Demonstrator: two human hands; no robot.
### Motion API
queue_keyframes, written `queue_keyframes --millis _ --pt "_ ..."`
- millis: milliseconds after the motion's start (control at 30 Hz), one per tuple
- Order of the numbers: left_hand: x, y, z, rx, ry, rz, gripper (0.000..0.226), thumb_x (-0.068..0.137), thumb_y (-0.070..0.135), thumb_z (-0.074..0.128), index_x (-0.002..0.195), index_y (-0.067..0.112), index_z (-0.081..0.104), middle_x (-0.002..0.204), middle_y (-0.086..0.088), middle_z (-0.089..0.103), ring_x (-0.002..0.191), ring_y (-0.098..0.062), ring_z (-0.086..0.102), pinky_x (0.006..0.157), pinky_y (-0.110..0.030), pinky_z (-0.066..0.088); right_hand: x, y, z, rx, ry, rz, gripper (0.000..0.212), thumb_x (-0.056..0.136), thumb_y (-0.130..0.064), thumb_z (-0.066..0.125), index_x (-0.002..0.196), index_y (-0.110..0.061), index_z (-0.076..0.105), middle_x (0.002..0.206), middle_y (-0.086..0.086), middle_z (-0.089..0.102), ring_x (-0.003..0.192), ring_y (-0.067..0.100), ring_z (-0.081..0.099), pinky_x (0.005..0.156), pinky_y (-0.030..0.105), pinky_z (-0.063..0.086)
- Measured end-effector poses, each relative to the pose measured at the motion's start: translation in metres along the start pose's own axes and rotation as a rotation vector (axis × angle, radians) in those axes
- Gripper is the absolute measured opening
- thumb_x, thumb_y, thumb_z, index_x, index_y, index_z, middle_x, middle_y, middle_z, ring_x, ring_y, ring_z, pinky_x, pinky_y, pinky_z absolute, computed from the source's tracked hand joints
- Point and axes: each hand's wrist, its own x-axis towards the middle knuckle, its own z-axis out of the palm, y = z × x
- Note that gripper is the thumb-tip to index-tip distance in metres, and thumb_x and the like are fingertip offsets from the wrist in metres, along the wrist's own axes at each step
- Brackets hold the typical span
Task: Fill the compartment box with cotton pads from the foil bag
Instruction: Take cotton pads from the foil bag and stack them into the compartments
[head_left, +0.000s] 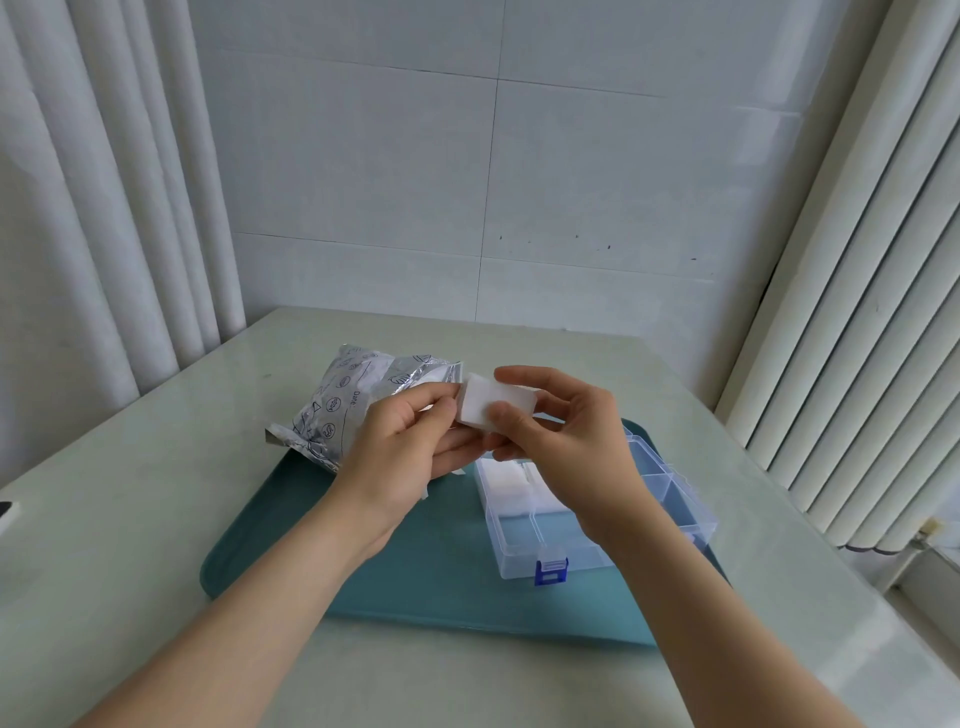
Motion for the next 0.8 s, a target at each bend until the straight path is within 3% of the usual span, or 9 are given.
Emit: queue_keyframes --millis 167,233,300,367,467,600,667,733,800 --pt "-0.001 0.000 0.001 0.018 -0.021 0.036 0.023 0.110 0.016 0.053 0.122 0.001 0.067 0.109 -0.018 0.080 0.105 -0.032 0.078 0.099 -0.035 0.060 0.001 0.006 0.005 -0.142 0.011 -0.016 0.031 0.096 -0.015 0.077 0.126 -0.019 0.073 0.108 0.004 0.078 0.077 0.022 0.080 0.082 0.040 0.065" --pt "0.000 -0.003 0.001 0.056 -0.024 0.061 0.019 0.109 0.010 0.055 0.122 0.003 0.068 0.108 -0.017 0.080 0.104 -0.032 0.078 0.097 -0.034 0.061 0.001 0.009 0.009 -0.262 0.040 -0.063 0.031 0.096 -0.022 0.077 0.127 -0.021 0.073 0.120 -0.005 0.071 0.074 0.019 0.079 0.079 0.040 0.065" --pt "0.001 -0.006 0.000 0.073 -0.023 0.065 0.020 0.109 0.007 0.054 0.124 0.005 0.067 0.109 -0.015 0.080 0.106 -0.031 0.078 0.098 -0.035 0.061 0.001 0.011 0.011 -0.400 0.069 -0.140 0.026 0.097 -0.026 0.075 0.123 -0.023 0.075 0.120 -0.014 0.066 0.067 0.015 0.074 0.072 0.031 0.061" --pt "0.002 -0.007 0.000 0.100 -0.015 0.075 0.020 0.109 0.008 0.054 0.124 0.008 0.068 0.108 -0.014 0.080 0.107 -0.028 0.077 0.097 -0.034 0.061 0.002 0.013 0.010 -0.587 0.091 -0.230 0.020 0.098 -0.031 0.073 0.116 -0.027 0.079 0.112 -0.019 0.065 0.068 0.005 0.067 0.067 0.013 0.049" --pt "0.000 -0.007 0.001 0.178 -0.026 0.106 0.018 0.110 0.012 0.055 0.119 0.012 0.070 0.103 -0.011 0.081 0.103 -0.024 0.078 0.094 -0.032 0.062 0.003 0.012 0.006 -0.781 0.061 -0.273 0.018 0.100 -0.038 0.068 0.115 -0.034 0.078 0.110 -0.017 0.067 0.080 0.001 0.056 0.072 0.007 0.036" --pt "0.000 -0.011 0.002 0.294 -0.003 0.132 0.020 0.108 0.015 0.059 0.125 0.012 0.067 0.107 -0.004 0.081 0.101 -0.020 0.079 0.096 -0.036 0.062 0.006 0.004 -0.003 -0.684 0.047 -0.225 0.011 0.097 -0.030 0.071 0.099 -0.026 0.081 0.092 -0.017 0.076 0.083 -0.004 0.062 0.079 0.007 0.040" --pt "0.001 -0.015 0.001 0.443 0.042 0.201 0.023 0.105 0.014 0.063 0.128 0.017 0.065 0.112 0.003 0.079 0.102 -0.013 0.077 0.097 -0.037 0.061 0.011 0.003 -0.011 -0.509 0.082 -0.112 0.011 0.097 -0.024 0.072 0.094 -0.022 0.082 0.080 -0.014 0.077 0.074 -0.001 0.068 0.072 0.020 0.052" --pt "-0.002 -0.020 0.001 0.658 0.040 0.306 0.029 0.103 0.015 0.065 0.132 0.021 0.063 0.123 0.011 0.073 0.112 -0.001 0.070 0.099 -0.028 0.058 0.014 0.004 -0.022 -0.444 0.163 -0.006 0.011 0.097 -0.021 0.070 0.094 -0.022 0.080 0.072 -0.011 0.075 0.058 0.000 0.060 0.057 0.023 0.048" --pt "-0.008 -0.023 0.005 0.843 -0.024 0.381 0.033 0.103 0.022 0.065 0.136 0.025 0.061 0.133 0.018 0.065 0.121 0.007 0.059 0.100 -0.011 0.048 0.015 0.006 -0.030 -0.429 0.218 0.090 0.012 0.098 -0.019 0.067 0.104 -0.023 0.076 0.075 -0.007 0.075 0.052 0.004 0.057 0.049 0.020 0.041"
